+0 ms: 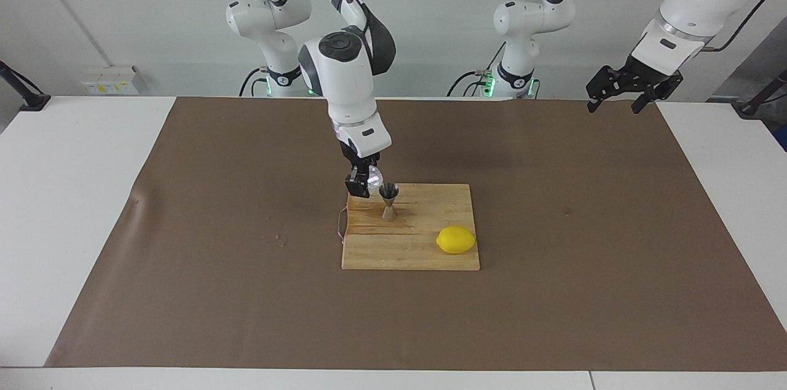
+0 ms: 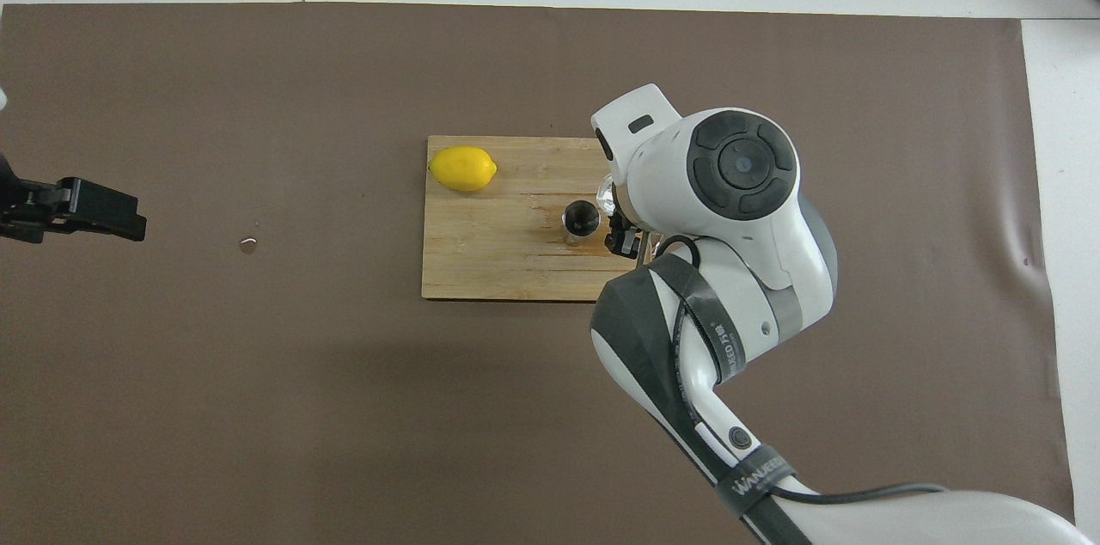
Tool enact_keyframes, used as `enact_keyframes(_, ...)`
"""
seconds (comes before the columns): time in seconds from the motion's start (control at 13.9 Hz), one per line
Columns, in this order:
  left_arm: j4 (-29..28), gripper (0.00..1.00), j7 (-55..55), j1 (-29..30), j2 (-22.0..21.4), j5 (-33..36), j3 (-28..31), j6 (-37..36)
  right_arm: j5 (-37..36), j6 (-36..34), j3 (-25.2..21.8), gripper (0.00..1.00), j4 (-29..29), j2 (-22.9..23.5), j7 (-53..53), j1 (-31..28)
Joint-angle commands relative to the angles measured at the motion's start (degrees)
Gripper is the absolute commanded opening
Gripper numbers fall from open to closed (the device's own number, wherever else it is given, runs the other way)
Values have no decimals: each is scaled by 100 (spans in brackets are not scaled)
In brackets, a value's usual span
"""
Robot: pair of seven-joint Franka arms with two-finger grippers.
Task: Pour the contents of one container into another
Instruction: 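Tilt the white cup with the right gripper to pour into the metal cup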
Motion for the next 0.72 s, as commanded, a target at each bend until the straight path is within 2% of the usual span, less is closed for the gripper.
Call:
enact_keyframes(0.0,-82,100,38,51,-113,100,-21,-67,-452,135,9,21,-120,-19,266,138)
enact_keyframes(0.29,-82,100,38,51,-113,100,-30,-59,-945,205,9,21,-173,-2,539,183)
enact_keyframes(0.65,-82,100,38,51,-113,100,-30,-67,-1086,372,9,21,-252,69,635,279)
